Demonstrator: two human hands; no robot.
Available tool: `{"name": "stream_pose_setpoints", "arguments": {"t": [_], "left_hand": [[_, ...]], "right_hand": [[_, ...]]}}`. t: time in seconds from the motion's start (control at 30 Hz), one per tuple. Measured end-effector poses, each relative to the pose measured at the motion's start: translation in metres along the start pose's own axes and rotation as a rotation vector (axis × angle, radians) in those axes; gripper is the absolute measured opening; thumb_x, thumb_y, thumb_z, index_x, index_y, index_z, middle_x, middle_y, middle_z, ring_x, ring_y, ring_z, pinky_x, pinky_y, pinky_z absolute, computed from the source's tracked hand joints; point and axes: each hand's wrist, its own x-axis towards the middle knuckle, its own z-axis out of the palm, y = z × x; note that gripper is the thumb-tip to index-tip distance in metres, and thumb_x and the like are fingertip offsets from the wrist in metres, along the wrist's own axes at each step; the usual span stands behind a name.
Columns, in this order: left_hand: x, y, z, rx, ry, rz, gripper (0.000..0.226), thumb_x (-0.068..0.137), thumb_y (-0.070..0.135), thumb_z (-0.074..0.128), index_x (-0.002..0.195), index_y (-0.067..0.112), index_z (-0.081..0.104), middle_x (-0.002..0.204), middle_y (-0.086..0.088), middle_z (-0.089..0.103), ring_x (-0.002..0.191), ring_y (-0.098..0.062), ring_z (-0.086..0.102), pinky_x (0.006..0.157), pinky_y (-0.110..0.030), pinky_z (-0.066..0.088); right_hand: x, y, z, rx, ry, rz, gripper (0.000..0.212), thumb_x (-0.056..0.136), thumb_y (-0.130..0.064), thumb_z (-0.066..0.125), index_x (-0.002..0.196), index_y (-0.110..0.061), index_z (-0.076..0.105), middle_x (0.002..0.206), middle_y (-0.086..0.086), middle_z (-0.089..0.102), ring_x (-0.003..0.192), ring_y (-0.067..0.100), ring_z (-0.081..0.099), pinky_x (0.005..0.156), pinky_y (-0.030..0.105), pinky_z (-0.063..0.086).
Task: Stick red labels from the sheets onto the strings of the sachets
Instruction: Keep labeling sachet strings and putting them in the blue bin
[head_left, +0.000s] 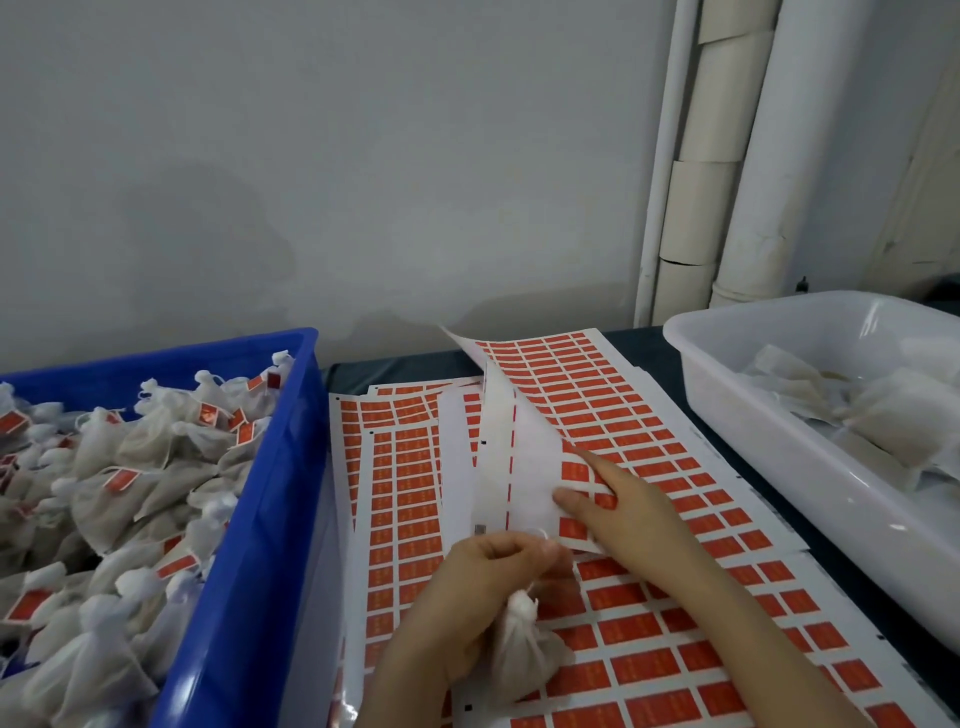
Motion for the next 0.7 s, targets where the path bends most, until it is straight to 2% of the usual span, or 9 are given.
{"name": "stream_pose_setpoints", "arguments": {"t": [0.03, 0.1, 0.17, 0.23, 0.33, 0.43, 0.53, 0.6, 0.7], "left_hand": [[0.000, -0.001, 0.001, 0.004, 0.003, -0.003, 0.018, 0.085, 0.033, 0.063, 0.083, 0.022, 0.078, 0.092, 0.005, 0.075, 0.087, -0.008, 0.070, 0.072, -0.020, 0.055], [0.001, -0.001, 0.002, -0.020, 0.063, 0.020, 0.016, 0.084, 0.032, 0.065, 0.081, 0.024, 0.078, 0.090, 0.006, 0.075, 0.082, -0.005, 0.070, 0.064, -0.016, 0.054], [0.003, -0.002, 0.007, -0.032, 0.159, 0.055, 0.016, 0.083, 0.033, 0.065, 0.078, 0.024, 0.078, 0.085, 0.009, 0.074, 0.078, -0.003, 0.069, 0.057, -0.012, 0.051], [0.005, -0.003, 0.013, -0.022, 0.245, 0.076, 0.017, 0.083, 0.036, 0.066, 0.077, 0.024, 0.077, 0.082, 0.011, 0.074, 0.079, -0.007, 0.070, 0.060, -0.015, 0.052], [0.006, -0.003, 0.020, -0.086, 0.272, 0.058, 0.017, 0.084, 0.032, 0.065, 0.080, 0.020, 0.076, 0.080, 0.003, 0.075, 0.079, -0.014, 0.072, 0.067, -0.023, 0.057], [0.006, -0.003, 0.020, -0.178, 0.330, 0.033, 0.012, 0.083, 0.023, 0.067, 0.085, 0.013, 0.073, 0.077, -0.002, 0.075, 0.072, -0.016, 0.073, 0.060, -0.024, 0.058], [0.005, -0.003, 0.020, -0.216, 0.331, 0.036, 0.014, 0.082, 0.020, 0.067, 0.091, 0.011, 0.072, 0.076, -0.004, 0.075, 0.065, -0.015, 0.072, 0.053, -0.020, 0.054], [0.005, -0.003, 0.021, -0.201, 0.307, 0.037, 0.015, 0.083, 0.020, 0.066, 0.095, 0.012, 0.071, 0.074, -0.004, 0.074, 0.057, -0.012, 0.068, 0.051, -0.018, 0.052], [0.005, -0.003, 0.022, -0.175, 0.249, 0.038, 0.010, 0.082, 0.019, 0.067, 0.090, 0.015, 0.070, 0.071, -0.003, 0.073, 0.052, -0.009, 0.063, 0.049, -0.018, 0.050]], "right_hand": [[0.000, -0.001, -0.002, 0.029, 0.003, 0.008, 0.063, 0.081, -0.059, 0.050, 0.138, -0.039, 0.032, 0.137, -0.009, 0.048, 0.119, 0.016, 0.052, 0.096, 0.035, 0.048], [-0.001, -0.003, -0.008, 0.065, 0.007, 0.024, 0.067, 0.078, -0.062, 0.047, 0.138, -0.037, 0.032, 0.137, -0.007, 0.048, 0.118, 0.017, 0.053, 0.094, 0.036, 0.049], [-0.003, -0.006, -0.012, 0.102, 0.015, 0.034, 0.075, 0.070, -0.067, 0.042, 0.138, -0.036, 0.032, 0.136, -0.008, 0.049, 0.117, 0.017, 0.054, 0.088, 0.031, 0.049], [-0.004, -0.007, -0.013, 0.136, 0.028, 0.043, 0.075, 0.069, -0.066, 0.043, 0.138, -0.037, 0.032, 0.135, -0.008, 0.049, 0.114, 0.016, 0.056, 0.077, 0.021, 0.050], [-0.005, -0.008, -0.013, 0.172, 0.048, 0.049, 0.067, 0.074, -0.061, 0.047, 0.136, -0.038, 0.033, 0.133, -0.009, 0.050, 0.112, 0.015, 0.057, 0.061, 0.007, 0.040], [-0.007, -0.010, -0.015, 0.227, 0.068, 0.059, 0.075, 0.066, -0.066, 0.042, 0.135, -0.037, 0.035, 0.132, -0.009, 0.051, 0.112, 0.015, 0.058, 0.064, 0.011, 0.044], [-0.008, -0.011, -0.015, 0.241, 0.081, 0.046, 0.074, 0.065, -0.066, 0.040, 0.133, -0.038, 0.035, 0.130, -0.010, 0.052, 0.108, 0.013, 0.059, 0.051, 0.003, 0.039], [-0.009, -0.012, -0.013, 0.215, 0.078, 0.030, 0.075, 0.065, -0.066, 0.039, 0.134, -0.038, 0.034, 0.132, -0.010, 0.050, 0.112, 0.014, 0.056, 0.057, 0.005, 0.041], [-0.011, -0.015, -0.011, 0.146, 0.089, 0.018, 0.079, 0.065, -0.067, 0.037, 0.137, -0.036, 0.032, 0.137, -0.008, 0.047, 0.120, 0.018, 0.051, 0.085, 0.025, 0.048]]}}
